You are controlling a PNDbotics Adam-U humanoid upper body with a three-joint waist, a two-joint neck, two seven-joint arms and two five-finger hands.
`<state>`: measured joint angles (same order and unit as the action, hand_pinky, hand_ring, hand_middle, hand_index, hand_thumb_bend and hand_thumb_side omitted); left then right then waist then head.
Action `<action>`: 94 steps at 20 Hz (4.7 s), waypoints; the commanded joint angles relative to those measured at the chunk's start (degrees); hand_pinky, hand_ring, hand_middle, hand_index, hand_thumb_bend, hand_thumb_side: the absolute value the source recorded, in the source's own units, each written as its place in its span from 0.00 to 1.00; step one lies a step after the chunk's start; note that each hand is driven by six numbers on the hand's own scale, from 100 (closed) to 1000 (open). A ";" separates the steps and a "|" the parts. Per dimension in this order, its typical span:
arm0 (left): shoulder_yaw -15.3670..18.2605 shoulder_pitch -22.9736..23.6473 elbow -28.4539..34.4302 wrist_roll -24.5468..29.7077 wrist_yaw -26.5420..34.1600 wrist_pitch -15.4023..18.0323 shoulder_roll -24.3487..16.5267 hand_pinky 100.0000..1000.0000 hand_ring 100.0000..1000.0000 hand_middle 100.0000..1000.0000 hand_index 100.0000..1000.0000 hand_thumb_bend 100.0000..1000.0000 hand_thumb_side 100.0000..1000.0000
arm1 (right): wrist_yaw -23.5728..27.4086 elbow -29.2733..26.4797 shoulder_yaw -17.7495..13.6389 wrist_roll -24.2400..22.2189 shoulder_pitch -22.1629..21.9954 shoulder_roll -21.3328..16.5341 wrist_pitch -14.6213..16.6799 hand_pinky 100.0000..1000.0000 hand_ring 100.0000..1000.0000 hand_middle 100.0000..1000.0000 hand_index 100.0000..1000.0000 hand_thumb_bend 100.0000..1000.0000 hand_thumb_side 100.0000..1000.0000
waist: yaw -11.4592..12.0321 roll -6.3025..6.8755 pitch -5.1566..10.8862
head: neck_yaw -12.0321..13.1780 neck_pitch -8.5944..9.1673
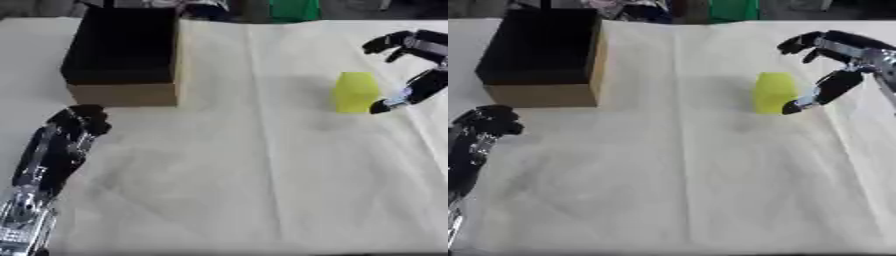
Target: Pick up objects on the table and place them in the box.
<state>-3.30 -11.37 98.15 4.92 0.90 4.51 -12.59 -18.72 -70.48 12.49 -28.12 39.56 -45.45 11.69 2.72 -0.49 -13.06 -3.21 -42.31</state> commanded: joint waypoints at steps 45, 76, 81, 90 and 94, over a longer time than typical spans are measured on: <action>-0.27 -1.01 0.99 0.05 0.21 0.02 -0.71 0.64 0.56 0.55 0.68 0.39 0.52 | -17.26 10.77 -1.20 8.06 4.20 5.25 4.06 0.82 0.84 0.52 0.68 0.60 0.24 | 0.44 0.22 0.61 | -0.91 0.07; -0.61 -0.08 0.62 0.49 0.06 0.03 -1.14 0.64 0.56 0.54 0.68 0.40 0.52 | -13.61 0.91 1.27 10.03 15.36 7.21 4.02 0.77 0.73 0.32 0.50 0.31 0.00 | 0.66 -0.75 1.94 | -0.72 -0.49; -1.00 -0.20 0.59 0.84 0.00 0.05 -1.23 0.64 0.56 0.54 0.68 0.40 0.52 | -14.83 2.87 1.79 9.29 19.81 10.68 4.71 0.77 0.74 0.33 0.50 0.30 0.00 | 1.56 -1.06 1.95 | -1.48 -0.35; -2.33 -1.45 0.69 2.25 -0.01 0.14 -1.35 0.64 0.56 0.54 0.68 0.40 0.52 | -16.78 7.91 1.16 9.98 27.13 17.29 5.82 0.77 0.73 0.33 0.51 0.30 0.00 | 4.92 -1.76 1.27 | -3.83 0.70; -2.93 -2.10 0.74 2.93 0.01 0.16 -1.40 0.64 0.56 0.54 0.68 0.40 0.52 | -17.29 9.32 1.23 10.23 29.79 20.56 6.44 0.77 0.73 0.33 0.51 0.30 0.00 | 6.89 -2.14 0.80 | -5.45 1.21</action>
<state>-6.06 -12.68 98.14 7.48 0.90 4.54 -12.83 -35.46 -61.15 14.37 -17.99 67.62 -25.02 17.77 9.86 -2.78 -13.18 -8.10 -41.74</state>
